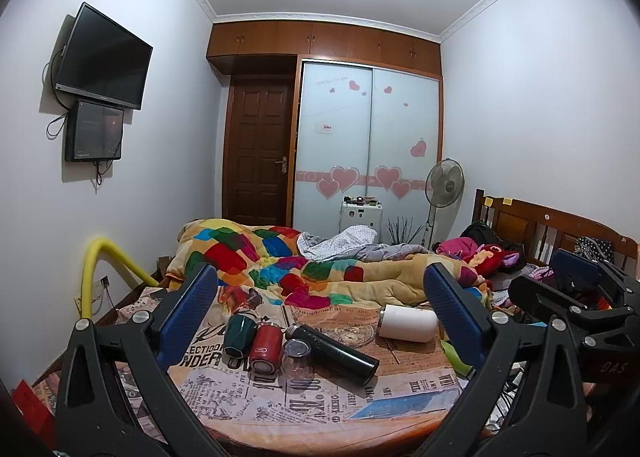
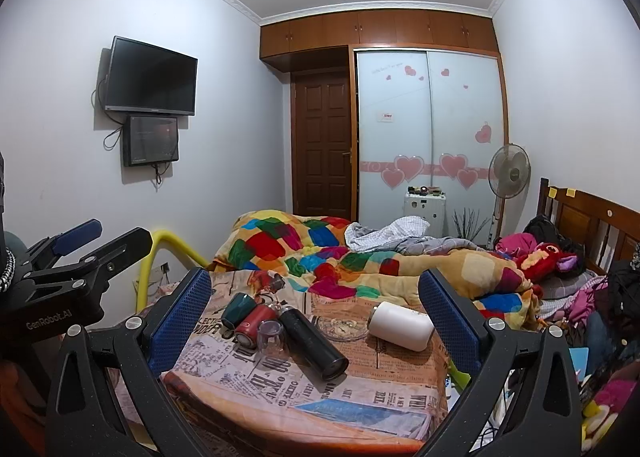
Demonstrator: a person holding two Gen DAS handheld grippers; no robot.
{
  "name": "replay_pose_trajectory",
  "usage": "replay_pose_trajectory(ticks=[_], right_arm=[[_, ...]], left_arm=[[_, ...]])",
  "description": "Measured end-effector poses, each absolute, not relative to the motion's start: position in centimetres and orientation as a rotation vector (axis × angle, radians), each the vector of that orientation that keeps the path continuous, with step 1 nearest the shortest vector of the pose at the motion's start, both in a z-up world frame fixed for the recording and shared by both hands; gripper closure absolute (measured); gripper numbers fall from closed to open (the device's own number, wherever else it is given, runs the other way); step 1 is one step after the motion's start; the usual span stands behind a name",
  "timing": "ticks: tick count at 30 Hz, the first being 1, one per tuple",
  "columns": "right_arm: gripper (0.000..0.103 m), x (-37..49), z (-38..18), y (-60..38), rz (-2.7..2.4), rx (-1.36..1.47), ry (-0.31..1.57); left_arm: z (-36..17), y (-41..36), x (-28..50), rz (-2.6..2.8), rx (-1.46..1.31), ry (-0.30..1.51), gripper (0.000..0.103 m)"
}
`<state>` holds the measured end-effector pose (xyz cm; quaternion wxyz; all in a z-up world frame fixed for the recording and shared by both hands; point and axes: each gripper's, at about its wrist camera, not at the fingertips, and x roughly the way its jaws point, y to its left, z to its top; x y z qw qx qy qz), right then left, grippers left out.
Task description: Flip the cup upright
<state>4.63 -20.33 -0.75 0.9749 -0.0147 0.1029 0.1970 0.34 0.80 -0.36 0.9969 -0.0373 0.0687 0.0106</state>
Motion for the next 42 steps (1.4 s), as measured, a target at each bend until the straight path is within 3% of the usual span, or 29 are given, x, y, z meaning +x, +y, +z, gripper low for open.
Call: replay_pose_trajectory(ticks=[42], right_arm=[[0.0, 4.81, -0.93, -19.99, 0.399, -0.033, 0.21]], left_arm=[[-0.54, 0.71, 0.37, 0.02, -0.079, 0.141, 0.0]])
